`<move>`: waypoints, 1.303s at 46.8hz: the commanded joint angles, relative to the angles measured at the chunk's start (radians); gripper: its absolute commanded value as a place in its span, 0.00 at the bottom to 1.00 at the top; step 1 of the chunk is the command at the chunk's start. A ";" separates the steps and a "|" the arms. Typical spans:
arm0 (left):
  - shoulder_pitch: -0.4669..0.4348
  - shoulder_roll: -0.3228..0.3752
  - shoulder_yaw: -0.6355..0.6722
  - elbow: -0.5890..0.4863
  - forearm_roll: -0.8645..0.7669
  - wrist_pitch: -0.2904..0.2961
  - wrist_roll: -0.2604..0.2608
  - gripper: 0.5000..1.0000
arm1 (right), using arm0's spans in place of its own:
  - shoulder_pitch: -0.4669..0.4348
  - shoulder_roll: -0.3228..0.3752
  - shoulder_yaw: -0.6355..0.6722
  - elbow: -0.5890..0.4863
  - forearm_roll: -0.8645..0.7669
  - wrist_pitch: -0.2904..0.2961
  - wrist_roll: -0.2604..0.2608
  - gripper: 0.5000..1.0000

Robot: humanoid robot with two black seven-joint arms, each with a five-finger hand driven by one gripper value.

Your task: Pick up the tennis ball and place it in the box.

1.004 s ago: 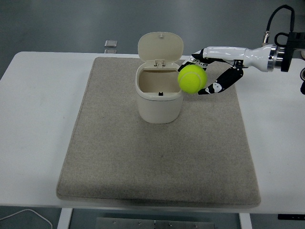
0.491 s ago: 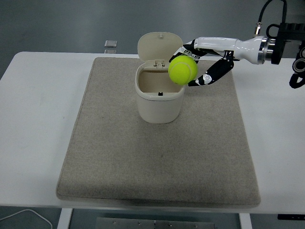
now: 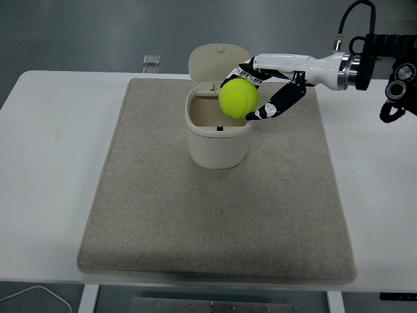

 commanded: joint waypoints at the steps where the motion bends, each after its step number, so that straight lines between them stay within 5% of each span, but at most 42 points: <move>1: 0.000 0.000 0.000 0.000 0.000 0.000 0.000 0.98 | -0.001 0.003 0.000 0.000 0.000 -0.002 -0.003 0.18; 18: 0.000 0.000 0.000 0.000 0.000 0.000 0.000 0.98 | -0.001 0.020 0.000 0.002 0.000 -0.028 -0.010 0.31; 38: 0.000 0.000 0.000 0.000 0.000 0.000 0.000 0.98 | -0.001 0.023 0.000 0.002 -0.001 -0.040 -0.010 0.71; 61: 0.000 0.000 0.000 0.000 0.000 0.000 0.000 0.98 | -0.001 0.025 -0.003 0.002 -0.008 -0.038 -0.008 0.79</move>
